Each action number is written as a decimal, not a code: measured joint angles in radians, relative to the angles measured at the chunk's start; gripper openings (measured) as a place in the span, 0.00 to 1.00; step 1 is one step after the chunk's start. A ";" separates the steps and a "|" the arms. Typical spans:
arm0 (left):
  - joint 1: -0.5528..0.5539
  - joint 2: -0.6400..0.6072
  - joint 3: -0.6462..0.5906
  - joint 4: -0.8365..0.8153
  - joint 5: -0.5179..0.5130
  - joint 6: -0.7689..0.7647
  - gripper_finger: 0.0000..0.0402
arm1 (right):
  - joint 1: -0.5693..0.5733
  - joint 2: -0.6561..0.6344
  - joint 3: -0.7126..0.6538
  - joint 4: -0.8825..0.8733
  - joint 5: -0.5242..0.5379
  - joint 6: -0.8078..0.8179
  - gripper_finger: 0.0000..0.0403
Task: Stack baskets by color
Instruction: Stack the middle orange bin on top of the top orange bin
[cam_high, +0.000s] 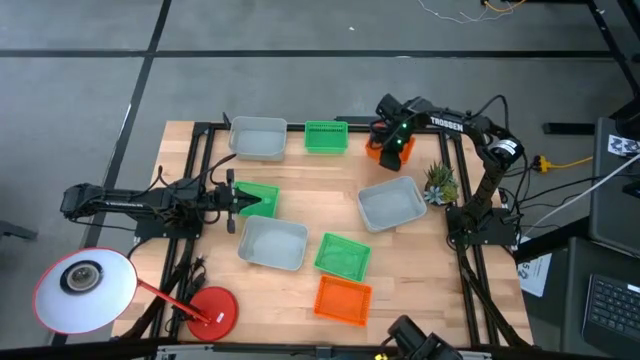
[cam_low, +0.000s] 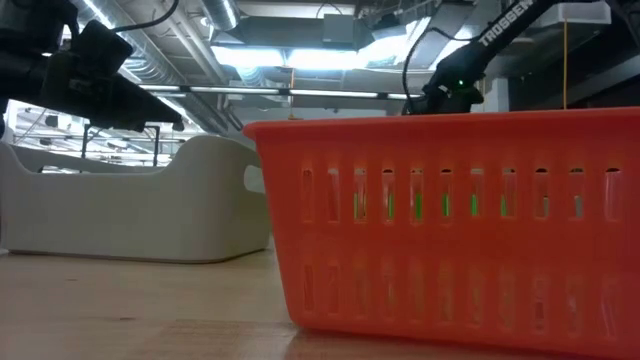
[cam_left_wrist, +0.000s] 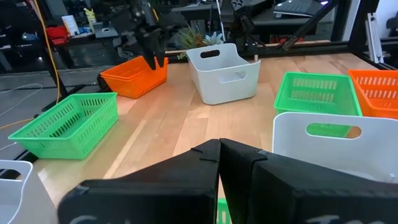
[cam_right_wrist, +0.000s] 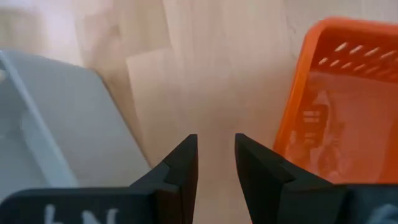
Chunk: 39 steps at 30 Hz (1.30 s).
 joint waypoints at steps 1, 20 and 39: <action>0.000 0.000 0.000 0.000 0.000 0.000 0.00 | -0.001 0.000 -0.013 0.014 0.007 -0.003 0.26; 0.000 0.000 0.000 0.000 0.000 0.000 0.00 | -0.050 0.000 -0.067 0.102 0.195 -0.009 0.26; 0.000 0.000 0.000 0.000 0.000 -0.001 0.00 | -0.035 0.001 0.070 -0.039 0.128 0.019 0.26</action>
